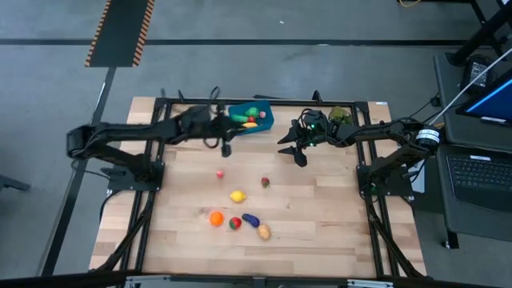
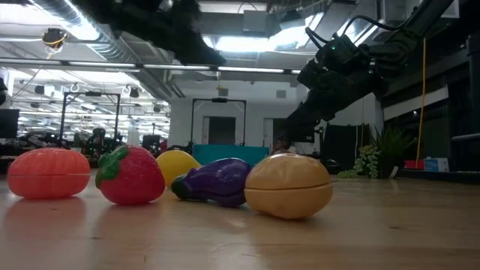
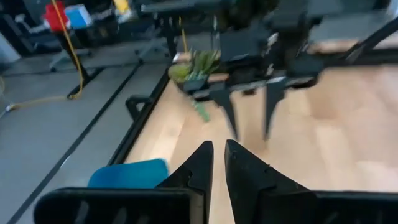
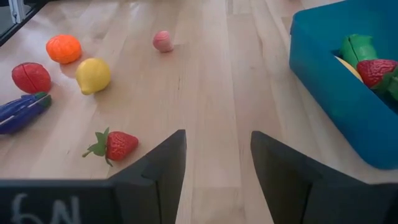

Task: Pick and placing Produce into tupperware
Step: Put the peach into the blue bin

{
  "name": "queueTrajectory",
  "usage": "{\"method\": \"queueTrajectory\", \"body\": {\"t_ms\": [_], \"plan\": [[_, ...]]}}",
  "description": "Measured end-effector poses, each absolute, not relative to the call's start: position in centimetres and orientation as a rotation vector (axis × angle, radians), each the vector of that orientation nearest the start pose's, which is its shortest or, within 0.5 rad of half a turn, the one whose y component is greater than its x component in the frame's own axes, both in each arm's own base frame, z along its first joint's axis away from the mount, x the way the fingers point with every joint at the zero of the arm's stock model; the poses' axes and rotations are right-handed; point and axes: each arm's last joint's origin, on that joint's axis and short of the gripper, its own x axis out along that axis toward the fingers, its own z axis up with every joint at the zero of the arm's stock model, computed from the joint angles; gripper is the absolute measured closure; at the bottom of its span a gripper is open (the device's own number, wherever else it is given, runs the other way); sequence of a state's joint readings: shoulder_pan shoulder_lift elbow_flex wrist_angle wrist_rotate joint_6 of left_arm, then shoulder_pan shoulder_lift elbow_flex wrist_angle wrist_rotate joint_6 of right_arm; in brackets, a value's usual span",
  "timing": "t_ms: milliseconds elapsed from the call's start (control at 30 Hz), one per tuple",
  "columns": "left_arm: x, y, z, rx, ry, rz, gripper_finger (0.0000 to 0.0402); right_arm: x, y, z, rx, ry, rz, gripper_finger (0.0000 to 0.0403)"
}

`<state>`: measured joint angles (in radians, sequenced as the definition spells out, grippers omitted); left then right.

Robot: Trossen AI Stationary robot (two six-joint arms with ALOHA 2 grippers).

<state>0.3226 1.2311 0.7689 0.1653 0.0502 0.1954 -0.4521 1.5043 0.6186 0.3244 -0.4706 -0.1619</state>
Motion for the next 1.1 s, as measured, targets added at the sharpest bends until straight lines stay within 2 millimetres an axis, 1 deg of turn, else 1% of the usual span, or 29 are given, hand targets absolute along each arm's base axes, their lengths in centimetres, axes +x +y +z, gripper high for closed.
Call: {"method": "queueTrajectory", "body": {"t_ms": [267, 400, 533, 733, 900, 1100], "plan": [[20.8, 4.7, 25.0, 0.112, 0.164, 0.203, 0.0382, 26.1, -11.2, 16.6, 0.091, 0.496, 0.059, 0.022], [18.7, 3.6, 23.5, 0.101, 0.143, 0.277, 0.0389, 26.1, -11.2, 16.6, 0.091, 0.495, 0.059, 0.022], [17.1, 2.8, 22.2, 0.076, 0.114, 0.279, 0.0396, 26.1, -11.2, 16.6, 0.093, 0.494, 0.058, 0.022], [15.6, 1.6, 19.7, 0.057, 0.136, 0.22, 0.04, 26.1, -11.2, 16.6, 0.091, 0.489, 0.057, 0.022], [15.1, 0.8, 17.9, 0.025, 0.182, 0.164, 0.0388, 26.2, -11.3, 16.8, 0.08, 0.468, 0.055, 0.022], [15.0, 0.5, 17.3, 0.022, 0.226, 0.144, 0.0373, 26.4, -11.3, 17.2, 0.07, 0.431, 0.051, 0.022]]}}
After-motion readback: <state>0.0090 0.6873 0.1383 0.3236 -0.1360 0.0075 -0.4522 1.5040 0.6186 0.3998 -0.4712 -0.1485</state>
